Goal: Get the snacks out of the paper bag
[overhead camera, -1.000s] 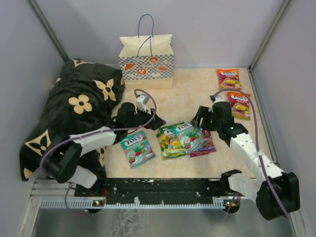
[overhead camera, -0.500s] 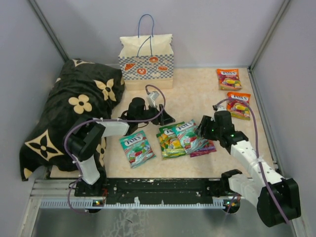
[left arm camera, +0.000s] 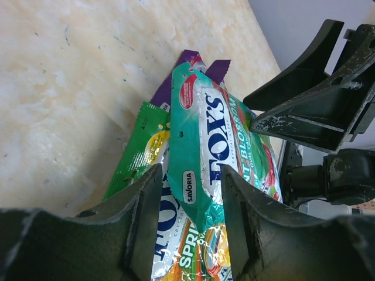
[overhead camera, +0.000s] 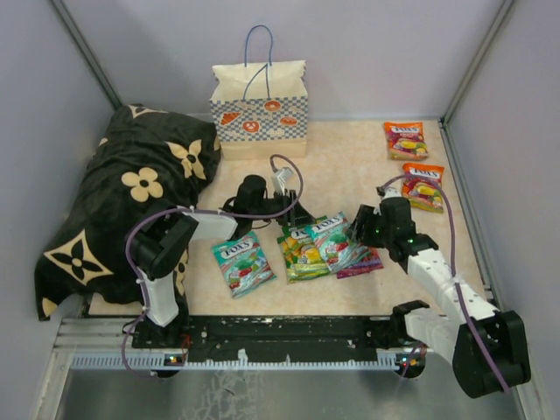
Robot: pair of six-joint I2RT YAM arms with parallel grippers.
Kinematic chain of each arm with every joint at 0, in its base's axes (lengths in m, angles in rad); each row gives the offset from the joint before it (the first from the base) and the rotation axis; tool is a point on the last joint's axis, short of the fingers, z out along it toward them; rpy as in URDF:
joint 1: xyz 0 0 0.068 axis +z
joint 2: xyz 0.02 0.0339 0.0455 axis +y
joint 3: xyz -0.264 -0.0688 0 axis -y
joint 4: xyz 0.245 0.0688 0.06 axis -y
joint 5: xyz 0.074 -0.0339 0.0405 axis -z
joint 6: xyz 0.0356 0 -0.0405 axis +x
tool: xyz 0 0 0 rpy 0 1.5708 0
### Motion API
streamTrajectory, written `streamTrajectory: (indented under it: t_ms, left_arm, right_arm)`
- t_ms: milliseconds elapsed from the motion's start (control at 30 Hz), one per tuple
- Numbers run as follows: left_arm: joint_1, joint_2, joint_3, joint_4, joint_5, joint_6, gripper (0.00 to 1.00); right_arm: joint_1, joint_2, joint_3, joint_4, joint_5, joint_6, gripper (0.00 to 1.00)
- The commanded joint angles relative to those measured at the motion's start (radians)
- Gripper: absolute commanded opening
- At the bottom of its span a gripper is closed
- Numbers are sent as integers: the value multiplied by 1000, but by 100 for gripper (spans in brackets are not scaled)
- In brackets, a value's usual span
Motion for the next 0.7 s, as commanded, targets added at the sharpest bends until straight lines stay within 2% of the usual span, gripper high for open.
streamTrajectory:
  t_ms: [0,133,300,367,400,533,667]
  left_arm:
    - [-17,38,29,34,45,-17,51]
    - [-28,59,48,13,71,-23,57]
    - [-37,36,74,-32,59,-4,51]
    - [-37,22,89,-51,41,6,51]
    - [-37,13,102,-69,31,16,53]
    - [-22,-35,167,-177,-30,79,61]
    - [41,-124,187,-265,-87,108,73]
  right_arm:
    - [-9,-1,-18,60,-39,-24,53]
    - [-9,8,-41,103,-87,-11,49]
    - [-10,11,-25,117,-124,-12,18]
    - [-9,-2,4,93,-127,-15,3]
    - [-10,-14,20,81,-128,-14,0]
    - [-9,-61,106,35,-145,-6,0]
    - [-10,-75,231,16,-185,19,0]
